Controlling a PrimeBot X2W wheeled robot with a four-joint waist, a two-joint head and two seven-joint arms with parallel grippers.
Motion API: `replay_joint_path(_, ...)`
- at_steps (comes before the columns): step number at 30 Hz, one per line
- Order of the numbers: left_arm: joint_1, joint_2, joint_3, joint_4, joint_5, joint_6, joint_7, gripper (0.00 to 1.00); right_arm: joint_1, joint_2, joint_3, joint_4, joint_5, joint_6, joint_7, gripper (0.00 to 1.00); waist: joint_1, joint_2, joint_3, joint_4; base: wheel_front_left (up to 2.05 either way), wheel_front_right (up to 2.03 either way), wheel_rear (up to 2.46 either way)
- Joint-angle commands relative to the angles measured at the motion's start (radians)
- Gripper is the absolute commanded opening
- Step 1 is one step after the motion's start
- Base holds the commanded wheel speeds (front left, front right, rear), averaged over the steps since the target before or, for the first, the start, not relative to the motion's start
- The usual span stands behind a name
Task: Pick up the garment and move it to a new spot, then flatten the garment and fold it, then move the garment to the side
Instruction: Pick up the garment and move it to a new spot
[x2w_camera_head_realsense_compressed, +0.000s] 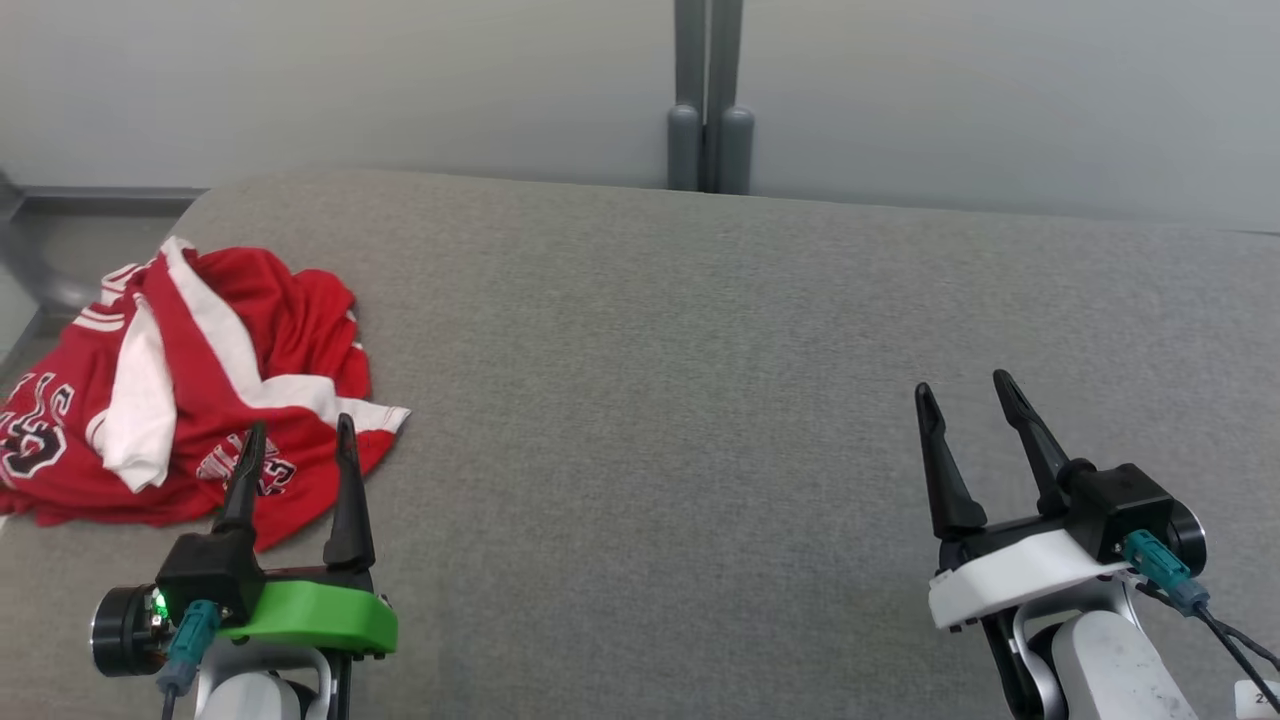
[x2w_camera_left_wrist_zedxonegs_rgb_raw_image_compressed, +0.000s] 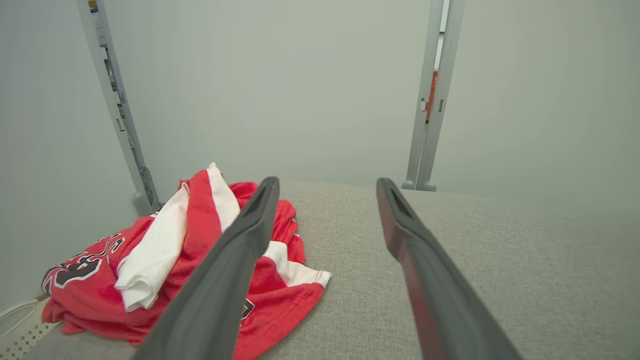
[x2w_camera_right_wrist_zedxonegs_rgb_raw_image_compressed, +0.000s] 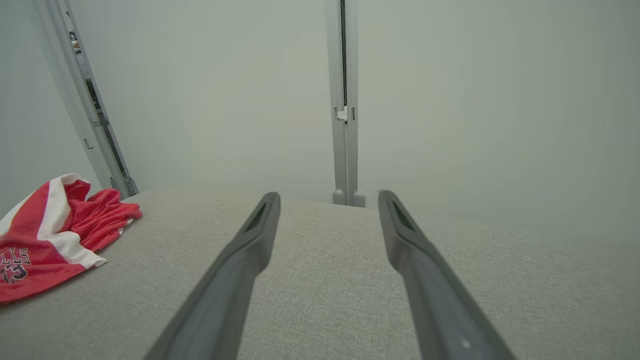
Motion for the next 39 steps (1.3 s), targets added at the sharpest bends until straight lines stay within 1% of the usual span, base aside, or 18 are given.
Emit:
replay_joint_path(1,-0.012,0.006,0.008,0.004,0.005,0.004,0.0,1.0,-0.004,-0.001,0.006,0.002,0.008,0.0,-0.003,1.0,0.0,0.0,0.019,0.08,0.0,0.0,0.0)
replay_joint_path(10,-0.014,0.006,0.016,0.038,-0.004,0.003,0.0,1.0,-0.004,-0.003,0.072,0.003,0.023,0.0,-0.003,1.0,0.0,0.0,0.021,0.234,0.0,0.0,0.0)
replay_joint_path(15,-0.007,0.006,0.022,0.054,-0.012,0.0,0.0,1.0,-0.002,-0.008,0.096,0.001,0.034,0.0,-0.003,1.0,0.0,0.0,0.011,0.305,0.0,0.0,0.0)
replay_joint_path(19,0.013,0.005,0.048,0.037,-0.017,0.014,0.0,1.0,-0.027,-0.02,0.139,0.015,0.047,0.0,-0.003,1.0,0.0,0.0,0.02,0.318,0.0,0.0,0.0)
replay_joint_path(22,0.024,0.005,0.056,0.024,-0.02,0.014,0.0,1.0,-0.04,-0.027,0.159,0.026,0.059,0.0,-0.003,1.0,0.0,0.0,0.021,0.321,0.0,0.0,0.0)
replay_joint_path(30,0.039,0.005,0.07,0.018,-0.013,0.015,0.0,1.0,-0.051,-0.031,0.182,0.036,0.079,0.0,-0.003,1.0,0.0,0.0,0.008,0.319,0.0,0.0,0.0)
replay_joint_path(35,-0.001,0.013,0.055,0.057,-0.023,-0.01,0.004,1.0,-0.034,-0.036,0.173,0.019,0.079,0.0,-0.003,1.0,0.0,0.0,0.008,0.314,0.0,0.0,0.0)
replay_joint_path(37,-0.04,0.021,0.046,0.077,-0.038,-0.023,0.047,1.0,-0.026,-0.04,0.166,0.01,0.073,0.0,-0.003,1.0,0.0,0.0,0.015,0.313,0.0,0.0,0.0)
replay_joint_path(39,-0.089,0.029,0.034,0.087,-0.063,-0.041,0.117,1.0,-0.013,-0.048,0.162,-0.003,0.065,0.0,-0.003,1.0,0.0,0.0,0.022,0.312,0.0,0.0,0.0)
